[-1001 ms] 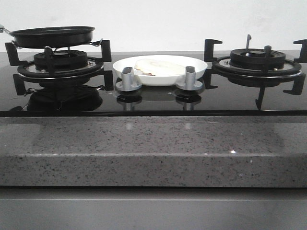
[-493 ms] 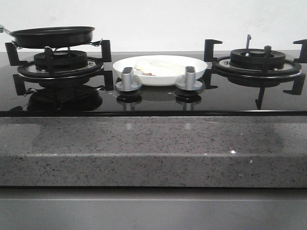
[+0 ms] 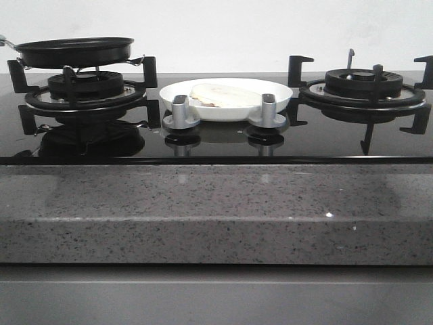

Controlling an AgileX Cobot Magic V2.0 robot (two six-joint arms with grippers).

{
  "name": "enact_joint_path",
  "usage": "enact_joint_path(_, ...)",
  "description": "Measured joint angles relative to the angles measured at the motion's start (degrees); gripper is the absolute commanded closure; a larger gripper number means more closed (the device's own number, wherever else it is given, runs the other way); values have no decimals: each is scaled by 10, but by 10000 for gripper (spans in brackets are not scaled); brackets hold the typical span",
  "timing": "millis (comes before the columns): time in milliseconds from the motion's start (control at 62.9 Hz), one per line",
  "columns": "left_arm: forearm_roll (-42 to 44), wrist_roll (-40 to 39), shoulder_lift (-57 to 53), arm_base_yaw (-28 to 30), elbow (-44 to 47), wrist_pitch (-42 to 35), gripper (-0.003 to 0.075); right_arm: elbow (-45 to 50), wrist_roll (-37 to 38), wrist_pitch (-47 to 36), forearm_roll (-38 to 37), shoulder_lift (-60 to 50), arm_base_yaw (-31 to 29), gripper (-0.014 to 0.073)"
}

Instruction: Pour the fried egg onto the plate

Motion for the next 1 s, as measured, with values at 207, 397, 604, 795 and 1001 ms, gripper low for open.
enact_joint_path(207, 3, 0, 24, 0, 0, 0, 741, 0, 0, 0, 0, 0, 0, 662)
enact_joint_path(397, 150, -112, -1, -24, 2, 0, 741, 0, 0, 0, 0, 0, 0, 662)
enact_joint_path(604, 390, -333, -110, -54, 40, -11, 741, 0, 0, 0, 0, 0, 0, 662)
enact_joint_path(795, 412, -364, -246, -10, 110, -10, 741, 0, 0, 0, 0, 0, 0, 662)
enact_joint_path(1001, 382, -373, -387, 131, 197, 31, 741, 0, -1, 0, 0, 0, 0, 662)
